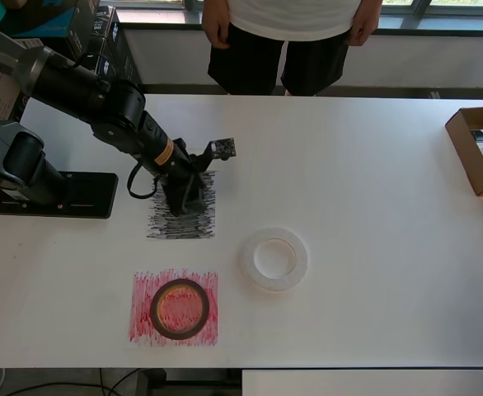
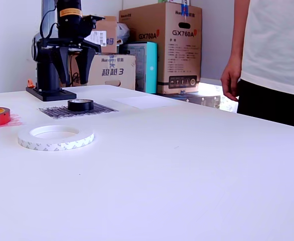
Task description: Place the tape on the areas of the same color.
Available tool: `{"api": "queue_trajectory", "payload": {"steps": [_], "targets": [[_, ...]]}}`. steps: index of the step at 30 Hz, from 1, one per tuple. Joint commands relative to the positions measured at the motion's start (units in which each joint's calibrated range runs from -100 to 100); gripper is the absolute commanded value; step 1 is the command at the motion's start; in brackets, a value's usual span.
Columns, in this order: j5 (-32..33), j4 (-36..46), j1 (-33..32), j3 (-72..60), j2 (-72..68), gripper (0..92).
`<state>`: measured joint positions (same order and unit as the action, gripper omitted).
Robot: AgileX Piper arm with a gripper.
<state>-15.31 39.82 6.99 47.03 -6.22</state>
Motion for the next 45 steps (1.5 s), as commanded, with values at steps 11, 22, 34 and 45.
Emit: {"api": "queue_trajectory", "payload": {"steps": [11,22,34,45], "targets": [[19.41,14.79,0.02,-36.54,-22.03,57.0],[25.06,24.71,0.26,-51.08,-36.72,57.0],[28.5,33.29,2.07,-62.43,-43.92,57.0],[27.27,33.37,4.52,-62.43,-45.7,57.0]]}}
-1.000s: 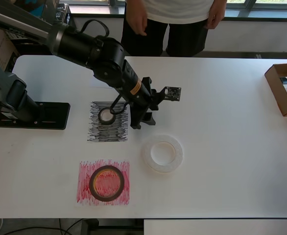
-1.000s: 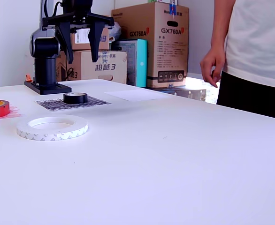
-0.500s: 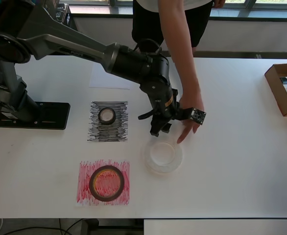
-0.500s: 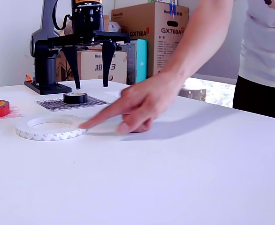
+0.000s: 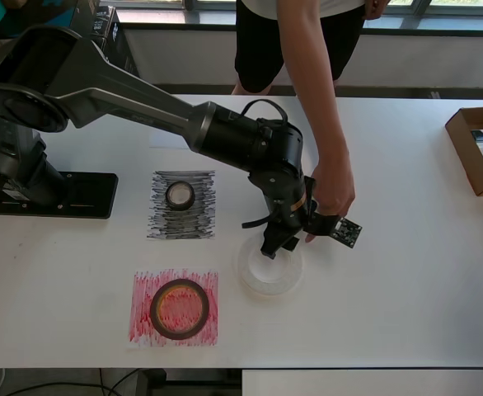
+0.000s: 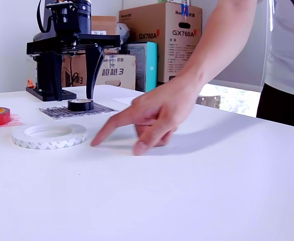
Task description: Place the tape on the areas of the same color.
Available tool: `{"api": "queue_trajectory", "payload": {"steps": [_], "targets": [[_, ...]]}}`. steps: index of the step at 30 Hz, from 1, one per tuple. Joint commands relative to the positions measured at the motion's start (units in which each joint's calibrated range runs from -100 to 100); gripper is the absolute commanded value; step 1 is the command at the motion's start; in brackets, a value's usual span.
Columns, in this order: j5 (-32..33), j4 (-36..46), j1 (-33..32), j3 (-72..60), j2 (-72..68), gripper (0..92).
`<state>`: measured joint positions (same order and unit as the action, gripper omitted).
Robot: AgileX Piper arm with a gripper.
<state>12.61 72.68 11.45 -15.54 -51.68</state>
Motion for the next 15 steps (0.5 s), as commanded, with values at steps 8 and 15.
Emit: {"api": "queue_trajectory", "payload": {"steps": [8,15], "targets": [[-0.65,0.5,0.06,0.14,-0.24,57.0],[-1.06,0.59,0.06,0.41,-0.24,57.0]]}}
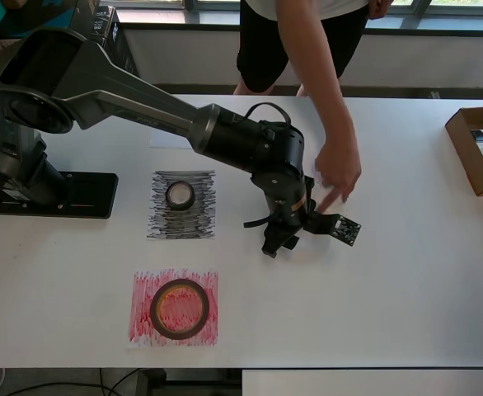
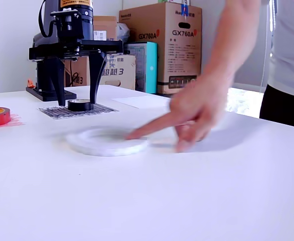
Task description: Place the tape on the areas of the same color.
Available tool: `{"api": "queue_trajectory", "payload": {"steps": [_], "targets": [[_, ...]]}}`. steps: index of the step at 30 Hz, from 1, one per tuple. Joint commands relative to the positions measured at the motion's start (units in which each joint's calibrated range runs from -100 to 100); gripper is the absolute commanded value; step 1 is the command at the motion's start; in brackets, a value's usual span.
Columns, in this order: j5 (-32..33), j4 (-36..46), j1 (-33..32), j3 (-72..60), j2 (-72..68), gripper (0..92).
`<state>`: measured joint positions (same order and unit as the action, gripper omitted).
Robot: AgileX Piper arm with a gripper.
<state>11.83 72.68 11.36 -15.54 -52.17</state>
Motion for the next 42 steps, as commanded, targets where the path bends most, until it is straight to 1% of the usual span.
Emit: {"api": "queue_trajectory", "payload": {"steps": [1,4,10,15,21,30,33,42], "targets": [[-0.28,0.59,0.15,0.41,0.16,57.0],[-0.93,0.59,-0.64,0.5,0.16,57.0],[-1.99,0.5,-6.32,0.5,0.16,57.0],[-1.18,-0.18,-10.19,0.14,0.16,57.0],[1.2,-2.38,-12.95,-0.14,0.16,57.0],[7.42,-2.72,-13.58,-4.77,-2.09,57.0],[9.3,-2.3,-12.71,-5.59,-3.4,57.0],[9.14,-2.21,-10.98,-5.5,-4.71,57.0]]}}
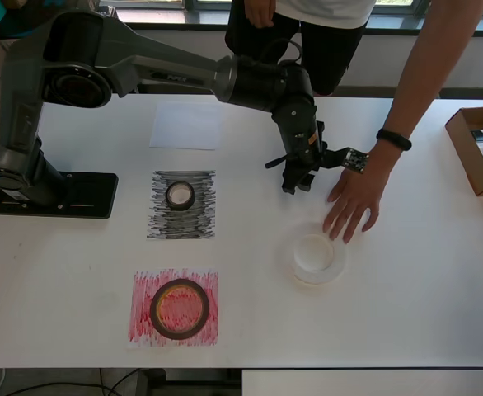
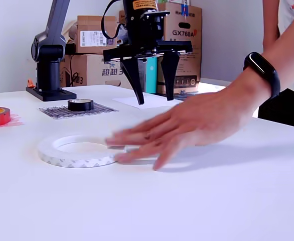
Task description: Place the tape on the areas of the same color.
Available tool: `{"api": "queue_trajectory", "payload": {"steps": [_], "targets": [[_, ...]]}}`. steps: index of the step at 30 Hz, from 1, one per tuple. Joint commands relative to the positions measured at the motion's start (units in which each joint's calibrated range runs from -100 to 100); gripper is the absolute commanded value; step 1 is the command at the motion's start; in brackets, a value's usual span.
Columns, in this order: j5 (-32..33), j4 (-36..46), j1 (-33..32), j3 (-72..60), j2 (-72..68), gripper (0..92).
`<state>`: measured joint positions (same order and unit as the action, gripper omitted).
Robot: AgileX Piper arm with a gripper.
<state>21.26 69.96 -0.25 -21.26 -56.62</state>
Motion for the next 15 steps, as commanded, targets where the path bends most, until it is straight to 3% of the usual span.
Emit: {"api": "queue_trajectory", "payload": {"steps": [1,15], "targets": [[-0.37,0.51,1.02,0.41,-0.25,57.0],[-7.74,0.59,10.97,0.77,-0.25,56.9]]}}
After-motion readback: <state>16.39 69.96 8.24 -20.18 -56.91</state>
